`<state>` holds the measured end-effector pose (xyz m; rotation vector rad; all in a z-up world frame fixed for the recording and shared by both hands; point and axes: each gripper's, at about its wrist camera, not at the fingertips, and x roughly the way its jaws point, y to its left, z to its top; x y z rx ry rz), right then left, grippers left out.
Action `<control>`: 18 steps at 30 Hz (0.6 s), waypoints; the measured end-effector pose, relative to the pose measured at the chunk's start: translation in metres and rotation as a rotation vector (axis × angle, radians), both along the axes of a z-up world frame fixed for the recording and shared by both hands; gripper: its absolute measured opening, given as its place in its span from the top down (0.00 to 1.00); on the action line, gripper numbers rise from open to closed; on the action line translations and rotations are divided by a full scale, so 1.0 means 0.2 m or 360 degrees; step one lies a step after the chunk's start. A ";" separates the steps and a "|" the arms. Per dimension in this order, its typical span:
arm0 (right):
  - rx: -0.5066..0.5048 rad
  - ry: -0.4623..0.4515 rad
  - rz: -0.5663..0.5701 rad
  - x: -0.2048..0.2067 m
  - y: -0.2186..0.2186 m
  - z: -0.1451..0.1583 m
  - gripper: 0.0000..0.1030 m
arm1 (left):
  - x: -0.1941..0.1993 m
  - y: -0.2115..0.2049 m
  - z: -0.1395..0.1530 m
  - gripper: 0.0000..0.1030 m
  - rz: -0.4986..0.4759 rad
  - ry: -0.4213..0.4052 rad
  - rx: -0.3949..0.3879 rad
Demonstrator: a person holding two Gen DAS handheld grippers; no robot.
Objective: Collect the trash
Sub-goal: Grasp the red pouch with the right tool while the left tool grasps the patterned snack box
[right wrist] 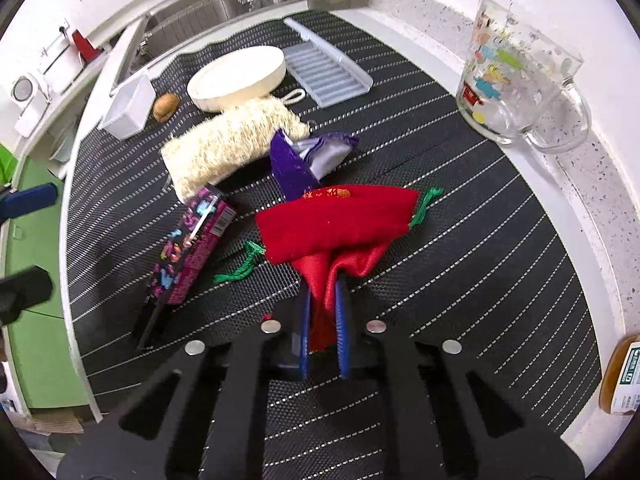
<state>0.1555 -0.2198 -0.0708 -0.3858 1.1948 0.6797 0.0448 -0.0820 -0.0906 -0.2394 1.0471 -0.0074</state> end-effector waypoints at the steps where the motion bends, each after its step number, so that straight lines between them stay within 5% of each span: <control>1: 0.0014 -0.0005 -0.0006 0.00 -0.01 0.02 0.92 | 0.01 -0.01 0.00 0.06 -0.0005 0.0000 0.0001; 18: 0.0098 -0.0082 -0.0127 0.06 -0.25 0.21 0.92 | 0.22 -0.19 -0.19 0.09 -0.0090 0.0112 0.0034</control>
